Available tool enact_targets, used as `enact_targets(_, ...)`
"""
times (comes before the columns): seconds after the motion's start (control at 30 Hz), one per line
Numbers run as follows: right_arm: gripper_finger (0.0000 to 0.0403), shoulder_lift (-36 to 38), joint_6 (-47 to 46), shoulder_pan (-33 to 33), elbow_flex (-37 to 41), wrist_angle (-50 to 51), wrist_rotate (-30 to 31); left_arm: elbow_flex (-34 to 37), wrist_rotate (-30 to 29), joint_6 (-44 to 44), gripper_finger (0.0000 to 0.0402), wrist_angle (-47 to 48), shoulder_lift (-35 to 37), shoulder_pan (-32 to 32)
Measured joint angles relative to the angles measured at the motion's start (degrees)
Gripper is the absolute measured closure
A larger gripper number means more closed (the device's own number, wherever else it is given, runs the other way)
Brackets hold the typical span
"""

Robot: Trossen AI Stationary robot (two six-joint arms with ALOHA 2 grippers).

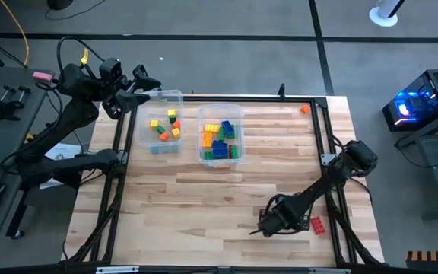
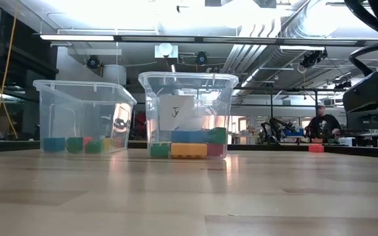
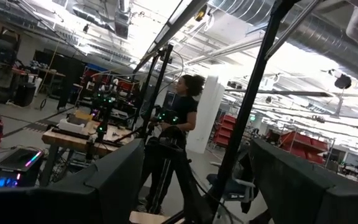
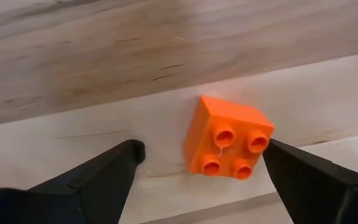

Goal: Sort blocks by size
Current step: Put the orange small game piece into the left transparent bin

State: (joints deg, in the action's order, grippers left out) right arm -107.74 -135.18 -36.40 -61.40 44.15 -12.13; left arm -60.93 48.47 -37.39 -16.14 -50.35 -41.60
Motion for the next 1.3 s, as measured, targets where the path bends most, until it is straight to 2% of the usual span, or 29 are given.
enact_targets(0.23,0.0100,1.1,3.0,0.3,0.7,0.4,2.9,0.0,0.0,-1.5,0.0122,0.0,0.0,0.0)
enact_targets(0.77,0.0163,2.9,2.7,0.4,1.2,0.9,4.6,0.0,0.0,-1.4,0.0122,-0.2,-1.8,0.0)
enact_targets(1.07,0.0221,2.9,3.8,0.5,1.2,0.6,5.0,0.0,0.0,-1.4,0.0122,-0.4,-1.9,0.0)
enact_targets(1.23,0.0255,3.5,6.3,0.5,0.7,-0.1,5.7,0.0,0.0,-2.2,0.0122,-0.5,-1.9,0.0)
enact_targets(1.3,0.0262,4.0,8.8,0.4,-0.7,1.1,7.9,0.0,0.0,-4.2,0.0122,-0.8,-1.9,0.0)
